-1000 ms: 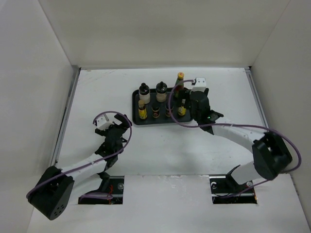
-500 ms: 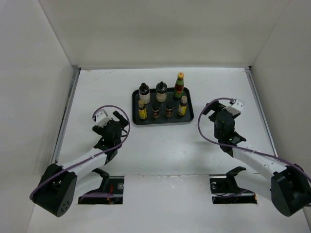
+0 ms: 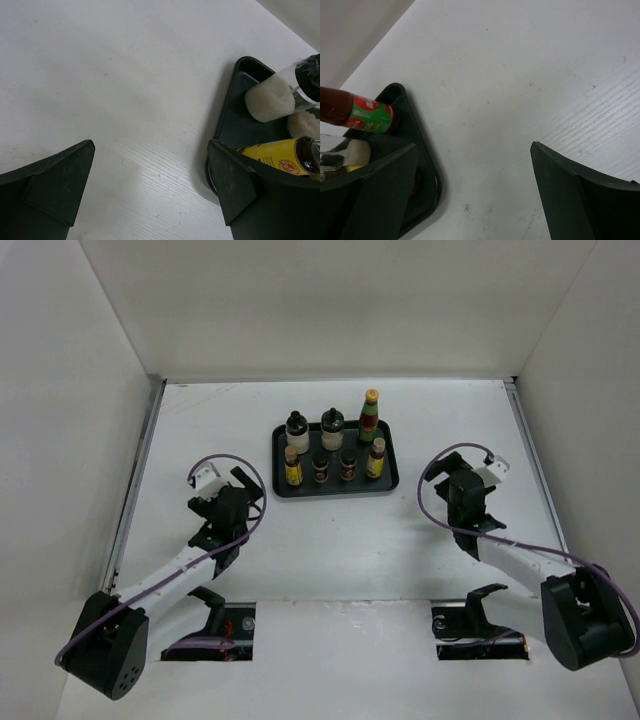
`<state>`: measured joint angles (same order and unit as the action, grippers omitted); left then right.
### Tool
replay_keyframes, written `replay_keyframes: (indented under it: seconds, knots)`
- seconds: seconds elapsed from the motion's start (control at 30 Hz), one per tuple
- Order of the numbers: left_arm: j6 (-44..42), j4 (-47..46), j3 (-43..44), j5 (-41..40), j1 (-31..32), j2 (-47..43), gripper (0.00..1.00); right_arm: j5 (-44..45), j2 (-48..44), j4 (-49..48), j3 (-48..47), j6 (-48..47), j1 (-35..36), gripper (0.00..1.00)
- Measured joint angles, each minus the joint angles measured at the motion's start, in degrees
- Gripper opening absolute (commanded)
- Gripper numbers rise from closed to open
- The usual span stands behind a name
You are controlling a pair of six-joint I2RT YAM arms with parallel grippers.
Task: Organize the condiment bottles
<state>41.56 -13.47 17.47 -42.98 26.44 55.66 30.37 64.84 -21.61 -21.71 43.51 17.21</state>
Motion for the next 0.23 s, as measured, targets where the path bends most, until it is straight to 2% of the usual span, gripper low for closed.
replay_keyframes:
  seconds: [0.23]
  knots:
    - [0.0,0.3,0.0,0.0,0.0,-0.1,1.00,-0.7,-2.5,-1.6,1.0,1.1,0.0,1.00]
